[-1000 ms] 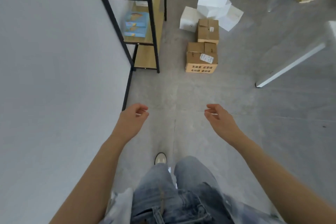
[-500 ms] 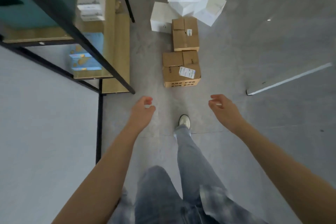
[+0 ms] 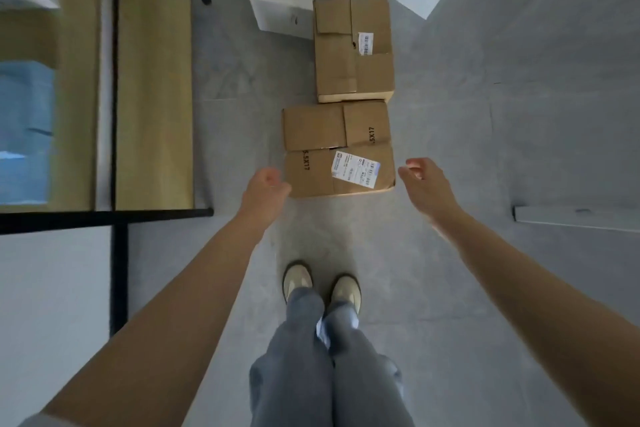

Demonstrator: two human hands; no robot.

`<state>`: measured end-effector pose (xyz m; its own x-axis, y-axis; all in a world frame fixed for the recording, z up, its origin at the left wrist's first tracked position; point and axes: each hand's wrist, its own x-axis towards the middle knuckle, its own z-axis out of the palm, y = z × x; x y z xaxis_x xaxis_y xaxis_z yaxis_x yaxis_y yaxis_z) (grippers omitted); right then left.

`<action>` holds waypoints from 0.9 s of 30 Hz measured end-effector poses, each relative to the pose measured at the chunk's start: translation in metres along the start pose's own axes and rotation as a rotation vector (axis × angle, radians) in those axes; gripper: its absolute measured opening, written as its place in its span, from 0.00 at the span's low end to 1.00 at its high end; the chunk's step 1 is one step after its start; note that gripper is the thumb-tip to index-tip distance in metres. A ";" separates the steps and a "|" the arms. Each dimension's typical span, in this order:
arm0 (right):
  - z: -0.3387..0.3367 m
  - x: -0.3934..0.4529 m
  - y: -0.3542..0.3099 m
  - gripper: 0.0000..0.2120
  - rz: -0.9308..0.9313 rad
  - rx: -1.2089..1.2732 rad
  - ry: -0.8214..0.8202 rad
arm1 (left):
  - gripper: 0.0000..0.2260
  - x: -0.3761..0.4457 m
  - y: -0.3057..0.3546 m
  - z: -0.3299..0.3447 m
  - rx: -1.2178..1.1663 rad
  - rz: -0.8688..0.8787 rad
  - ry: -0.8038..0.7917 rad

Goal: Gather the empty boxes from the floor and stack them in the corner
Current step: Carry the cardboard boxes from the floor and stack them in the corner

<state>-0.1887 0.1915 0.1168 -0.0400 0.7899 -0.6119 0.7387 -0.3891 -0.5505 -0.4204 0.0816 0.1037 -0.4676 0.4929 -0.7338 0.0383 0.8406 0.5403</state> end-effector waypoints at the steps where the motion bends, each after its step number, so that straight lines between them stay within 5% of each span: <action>1: 0.020 0.037 0.014 0.18 0.023 -0.002 0.006 | 0.20 0.038 -0.011 0.016 -0.017 -0.023 0.007; 8: 0.112 0.200 0.104 0.32 0.181 -0.018 0.085 | 0.27 0.208 -0.086 0.085 -0.118 -0.125 0.015; 13: 0.141 0.245 0.135 0.29 0.285 0.076 0.067 | 0.27 0.262 -0.118 0.108 -0.326 -0.193 -0.132; 27: 0.086 0.157 0.074 0.22 0.223 0.142 0.078 | 0.28 0.182 -0.067 0.054 -0.316 -0.141 -0.101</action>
<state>-0.1983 0.2462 -0.0688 0.1692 0.7092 -0.6844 0.6210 -0.6160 -0.4847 -0.4604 0.1278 -0.0885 -0.3581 0.4098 -0.8390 -0.3033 0.7988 0.5196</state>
